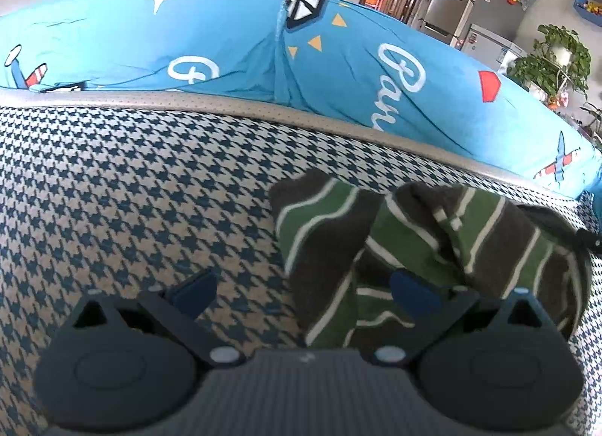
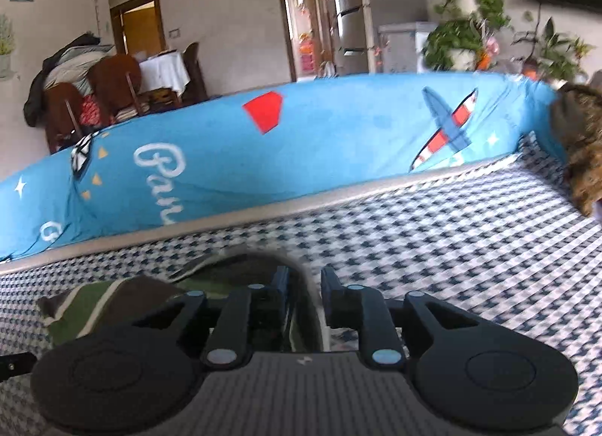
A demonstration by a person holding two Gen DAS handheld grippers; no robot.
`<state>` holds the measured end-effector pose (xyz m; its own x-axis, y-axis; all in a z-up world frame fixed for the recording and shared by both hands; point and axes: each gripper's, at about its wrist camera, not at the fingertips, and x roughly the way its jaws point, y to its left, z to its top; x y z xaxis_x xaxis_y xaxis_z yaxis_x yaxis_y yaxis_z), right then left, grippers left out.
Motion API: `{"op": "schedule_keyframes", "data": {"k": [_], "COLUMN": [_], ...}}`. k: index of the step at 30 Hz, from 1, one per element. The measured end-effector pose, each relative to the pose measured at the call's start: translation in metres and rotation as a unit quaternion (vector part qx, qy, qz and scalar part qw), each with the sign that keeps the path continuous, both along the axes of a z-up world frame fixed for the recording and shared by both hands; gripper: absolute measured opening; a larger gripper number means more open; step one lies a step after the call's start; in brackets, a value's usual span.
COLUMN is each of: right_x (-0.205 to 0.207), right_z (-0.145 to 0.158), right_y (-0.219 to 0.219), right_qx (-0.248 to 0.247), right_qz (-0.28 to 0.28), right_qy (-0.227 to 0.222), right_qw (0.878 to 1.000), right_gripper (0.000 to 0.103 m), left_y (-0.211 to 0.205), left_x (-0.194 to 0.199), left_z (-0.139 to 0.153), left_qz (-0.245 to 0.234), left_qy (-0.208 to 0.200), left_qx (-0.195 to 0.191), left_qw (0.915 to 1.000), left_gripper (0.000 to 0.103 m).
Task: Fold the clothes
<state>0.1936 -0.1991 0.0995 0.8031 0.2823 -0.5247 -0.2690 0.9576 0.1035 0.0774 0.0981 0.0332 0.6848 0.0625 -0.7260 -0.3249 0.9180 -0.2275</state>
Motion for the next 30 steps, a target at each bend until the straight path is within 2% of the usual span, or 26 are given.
{"op": "schedule_keyframes", "data": {"k": [3,7,10,13,16,20,24,25,27,29,30], "right_x": [-0.004,-0.01,-0.021,-0.035,-0.046,-0.06,-0.069,-0.069,-0.066,-0.059,-0.055], "right_z": [0.004,0.001,-0.001,-0.005,-0.012,-0.022,-0.035,-0.039,-0.045,-0.047,-0.047], "right_y": [-0.004,0.009,0.028,0.048,0.069,0.094,0.117,0.122,0.13,0.133,0.132], "right_qx": [0.011,0.04,0.037,0.019,-0.001,-0.033,-0.094,-0.107,-0.122,-0.123,-0.118], "right_qz": [0.022,0.104,0.173,0.225,0.268,0.313,0.314,0.31,0.3,0.282,0.273], "right_qy": [-0.013,0.01,0.01,0.002,0.002,-0.007,-0.042,-0.047,-0.048,-0.044,-0.038], "right_qw": [1.0,0.994,0.984,0.974,0.964,0.949,0.944,0.943,0.945,0.95,0.954], "right_gripper": [0.023,0.023,0.027,0.04,0.043,0.058,0.058,0.058,0.05,0.02,0.015], "left_y": [-0.006,-0.013,-0.013,-0.008,0.002,0.012,0.018,0.02,0.022,0.023,0.023], "left_x": [0.004,0.009,0.009,0.007,0.005,0.002,0.001,0.001,0.001,0.001,0.001], "left_z": [-0.003,-0.006,-0.008,-0.009,-0.01,-0.012,-0.012,-0.011,-0.01,-0.008,-0.007], "left_qz": [-0.007,-0.014,-0.012,0.0,0.017,0.03,0.033,0.033,0.03,0.025,0.022], "left_qy": [0.004,0.012,0.019,0.023,0.026,0.029,0.034,0.035,0.037,0.039,0.04], "left_qx": [0.001,0.004,0.013,0.02,0.018,0.014,0.012,0.01,0.009,0.009,0.008], "left_qw": [1.0,0.9998,0.9997,0.9995,0.9993,0.999,0.9988,0.9988,0.9988,0.9989,0.9989], "left_gripper": [0.103,0.103,0.103,0.103,0.103,0.103,0.103,0.103,0.103,0.103,0.103]}}
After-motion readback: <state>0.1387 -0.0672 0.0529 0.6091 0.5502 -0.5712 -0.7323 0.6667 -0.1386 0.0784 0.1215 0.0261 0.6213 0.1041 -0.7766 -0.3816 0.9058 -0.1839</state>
